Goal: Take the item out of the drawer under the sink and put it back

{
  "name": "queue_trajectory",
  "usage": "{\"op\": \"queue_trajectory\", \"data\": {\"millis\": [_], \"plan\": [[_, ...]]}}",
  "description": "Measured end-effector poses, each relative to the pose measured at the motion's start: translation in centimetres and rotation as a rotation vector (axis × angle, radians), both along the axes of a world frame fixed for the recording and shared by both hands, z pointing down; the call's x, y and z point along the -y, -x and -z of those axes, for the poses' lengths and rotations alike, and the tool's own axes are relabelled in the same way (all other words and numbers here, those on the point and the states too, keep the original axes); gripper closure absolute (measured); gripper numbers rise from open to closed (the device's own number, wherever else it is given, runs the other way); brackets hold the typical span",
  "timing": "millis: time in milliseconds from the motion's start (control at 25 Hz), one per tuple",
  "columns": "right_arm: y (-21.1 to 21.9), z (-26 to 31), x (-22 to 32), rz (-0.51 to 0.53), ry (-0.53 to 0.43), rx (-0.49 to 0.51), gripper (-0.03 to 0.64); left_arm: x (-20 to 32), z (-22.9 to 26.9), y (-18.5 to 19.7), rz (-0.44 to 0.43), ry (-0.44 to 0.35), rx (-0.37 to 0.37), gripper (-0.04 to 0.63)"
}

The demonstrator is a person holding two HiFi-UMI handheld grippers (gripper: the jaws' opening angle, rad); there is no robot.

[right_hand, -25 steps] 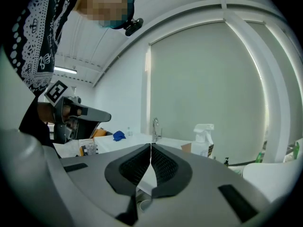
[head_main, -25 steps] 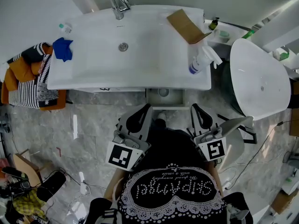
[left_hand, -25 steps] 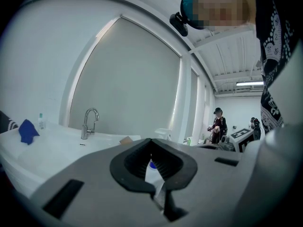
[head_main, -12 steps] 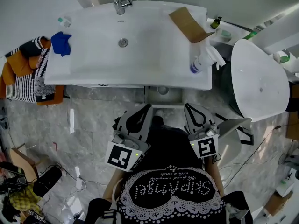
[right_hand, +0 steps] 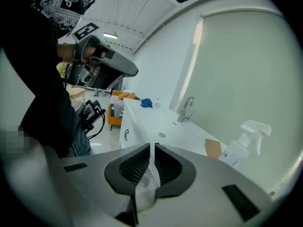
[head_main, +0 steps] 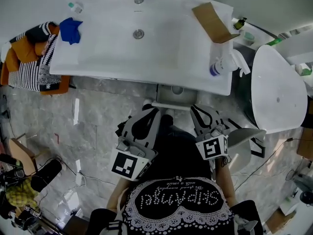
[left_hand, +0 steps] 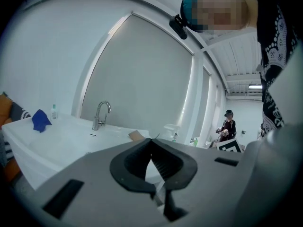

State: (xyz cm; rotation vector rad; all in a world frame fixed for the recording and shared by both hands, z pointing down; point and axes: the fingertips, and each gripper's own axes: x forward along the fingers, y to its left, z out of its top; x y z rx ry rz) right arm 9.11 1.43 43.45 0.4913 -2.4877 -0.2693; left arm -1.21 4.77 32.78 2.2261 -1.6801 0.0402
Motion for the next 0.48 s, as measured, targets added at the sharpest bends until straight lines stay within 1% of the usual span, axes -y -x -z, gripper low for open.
{"op": "queue_trajectory", "data": {"millis": [120,280,360,480], "plan": [[0.6,-1.8,-0.2,0.043,-0.001,-0.055,0.595,-0.2,-0.6,0.2,0.013,0.029,0.0,0.591],[0.9,-4.4,-0.2,0.109,-0.019,-0.153,0.594,-0.2,-0.7,0.2,0.026,0.026,-0.009,0.591],[1.1,-5.5,-0.1,0.124,-0.016,-0.177,0.594,-0.3,-0.9,0.4,0.031,0.038,-0.009,0.591],[1.2,-7.5,0.3,0.126,0.021,-0.19,0.592,-0.5,-1.2,0.5,0.036,0.052,-0.004,0.591]]}}
